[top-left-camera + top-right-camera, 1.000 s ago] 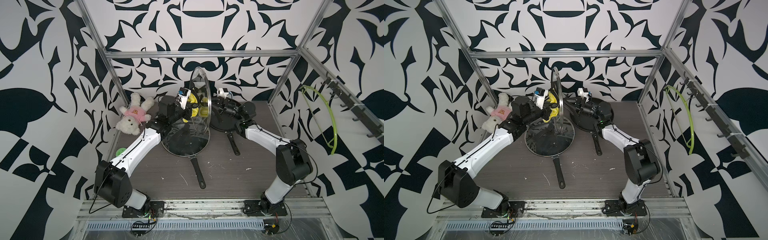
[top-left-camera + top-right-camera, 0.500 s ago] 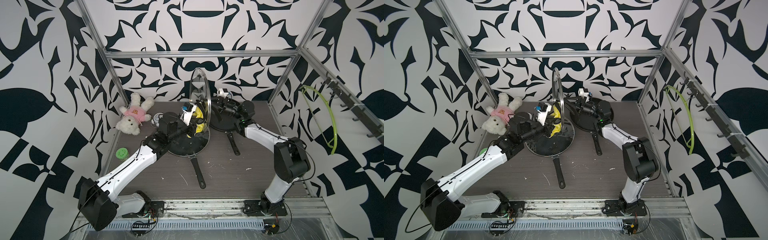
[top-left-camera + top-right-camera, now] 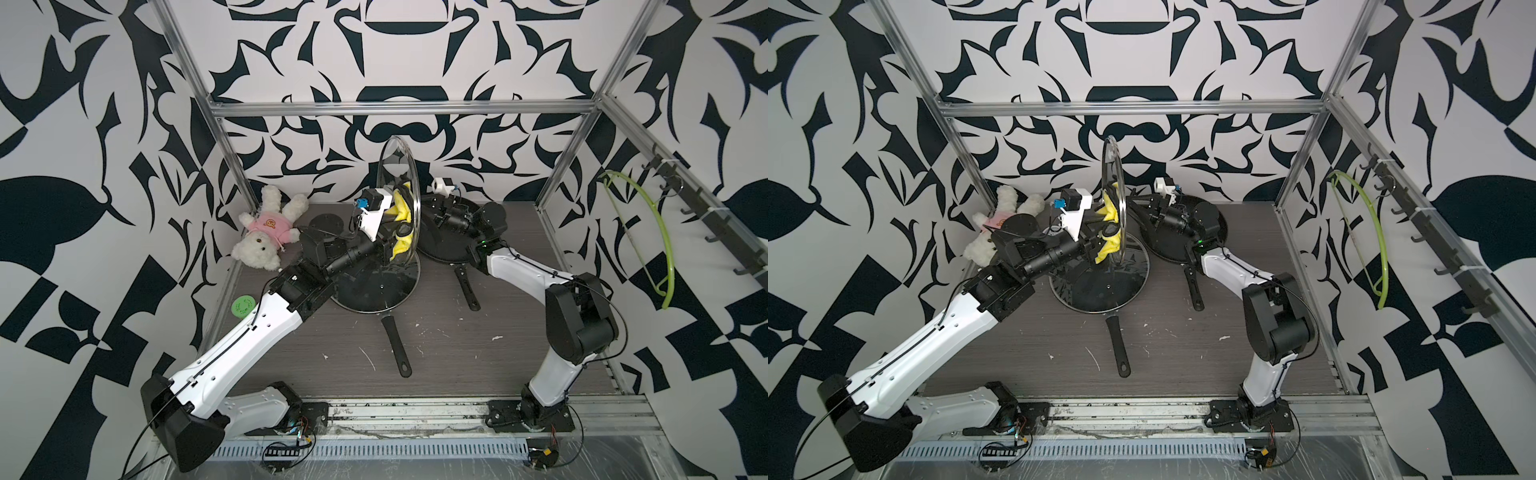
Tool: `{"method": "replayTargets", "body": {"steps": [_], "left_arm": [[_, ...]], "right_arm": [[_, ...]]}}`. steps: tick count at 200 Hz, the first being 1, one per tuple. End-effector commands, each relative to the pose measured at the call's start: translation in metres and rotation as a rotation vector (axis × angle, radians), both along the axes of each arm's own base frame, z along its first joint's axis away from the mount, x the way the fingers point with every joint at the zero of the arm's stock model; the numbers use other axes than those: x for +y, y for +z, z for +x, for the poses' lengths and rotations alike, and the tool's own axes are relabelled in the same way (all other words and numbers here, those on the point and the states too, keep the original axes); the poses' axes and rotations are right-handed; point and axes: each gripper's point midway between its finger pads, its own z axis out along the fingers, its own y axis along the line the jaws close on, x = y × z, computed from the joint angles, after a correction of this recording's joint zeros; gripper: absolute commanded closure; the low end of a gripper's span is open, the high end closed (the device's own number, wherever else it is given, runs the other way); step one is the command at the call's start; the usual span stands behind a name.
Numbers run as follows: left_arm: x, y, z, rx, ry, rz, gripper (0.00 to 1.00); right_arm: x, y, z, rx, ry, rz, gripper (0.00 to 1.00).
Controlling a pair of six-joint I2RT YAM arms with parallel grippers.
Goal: Wipe the pot lid with a cloth
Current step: Wipe the pot lid.
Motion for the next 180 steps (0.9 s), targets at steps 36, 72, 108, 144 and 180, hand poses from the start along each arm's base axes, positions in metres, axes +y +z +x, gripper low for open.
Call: {"method": "replayTargets", "body": {"steps": [36, 72, 108, 144, 180], "left_arm": [[0.009, 0.035, 0.050, -0.130, 0.162, 0.028, 1.00], [0.024, 0.033, 0.092, -0.109, 0.279, 0.055, 1.00], [0.040, 0.014, 0.132, -0.043, 0.334, 0.052, 1.00], [0.053, -0.029, 0.166, 0.065, 0.358, 0.057, 1.00], [0.049, -0.073, 0.163, 0.134, 0.318, 0.100, 1.00]], "right_arm": [[-0.016, 0.092, -0.054, -0.350, -0.015, 0.137, 1.00], [-0.017, 0.095, -0.060, -0.366, -0.004, 0.137, 1.00], [-0.019, 0.100, -0.064, -0.379, -0.002, 0.142, 1.00], [-0.020, 0.105, -0.067, -0.394, -0.004, 0.147, 1.00], [-0.019, 0.104, -0.065, -0.394, -0.008, 0.147, 1.00]]}}
